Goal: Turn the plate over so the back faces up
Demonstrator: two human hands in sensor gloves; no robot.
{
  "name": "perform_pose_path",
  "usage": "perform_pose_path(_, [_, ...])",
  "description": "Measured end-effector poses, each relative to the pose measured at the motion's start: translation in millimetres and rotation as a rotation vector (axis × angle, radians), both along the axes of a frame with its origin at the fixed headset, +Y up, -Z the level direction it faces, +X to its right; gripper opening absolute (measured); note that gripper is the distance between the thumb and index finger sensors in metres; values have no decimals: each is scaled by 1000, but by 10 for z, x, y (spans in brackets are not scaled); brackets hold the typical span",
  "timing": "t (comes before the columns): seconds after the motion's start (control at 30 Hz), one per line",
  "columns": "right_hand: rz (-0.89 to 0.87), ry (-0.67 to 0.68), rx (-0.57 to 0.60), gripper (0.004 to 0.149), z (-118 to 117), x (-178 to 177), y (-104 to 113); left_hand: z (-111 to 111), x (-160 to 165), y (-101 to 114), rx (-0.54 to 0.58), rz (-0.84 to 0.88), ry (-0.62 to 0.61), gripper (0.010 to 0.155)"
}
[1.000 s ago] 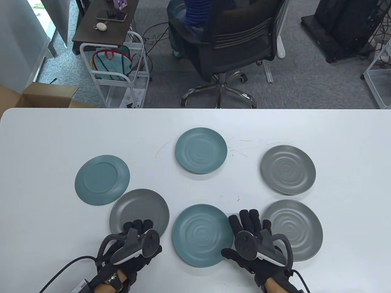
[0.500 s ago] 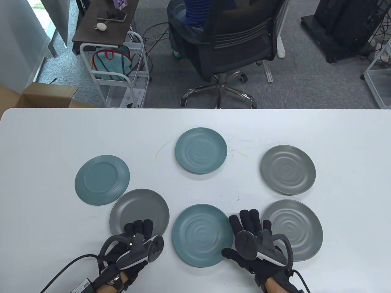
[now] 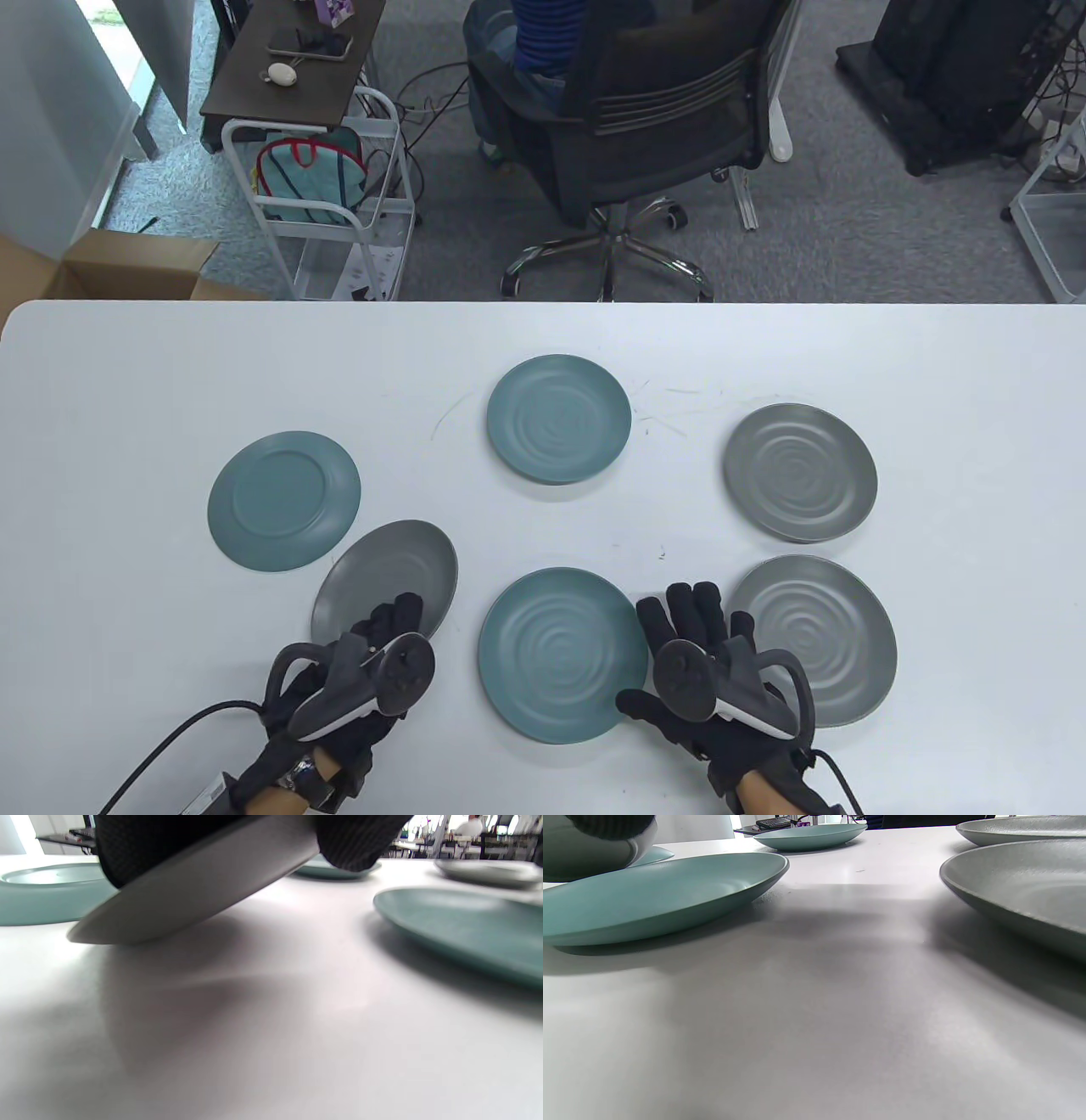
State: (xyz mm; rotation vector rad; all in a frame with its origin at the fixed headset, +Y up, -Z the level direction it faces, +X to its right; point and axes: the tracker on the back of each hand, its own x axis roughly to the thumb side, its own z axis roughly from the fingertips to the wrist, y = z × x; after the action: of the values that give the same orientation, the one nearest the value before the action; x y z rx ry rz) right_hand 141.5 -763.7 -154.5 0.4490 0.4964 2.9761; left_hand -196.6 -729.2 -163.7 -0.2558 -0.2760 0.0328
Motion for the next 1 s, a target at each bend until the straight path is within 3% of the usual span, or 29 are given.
perform_pose_path(0.53, [-9,-3,-4,95,-8,5,0,-230,-546,529,-98,572,112,62])
perform_pose_path(0.73, [-9,-2,-5,95,-10,6,1,-374,-860,468,-199,804,207,61])
perform_pose_path(1.0, [-7,1,-7,95,-8,2,1,-484,-1168,169,-317,881,356,64])
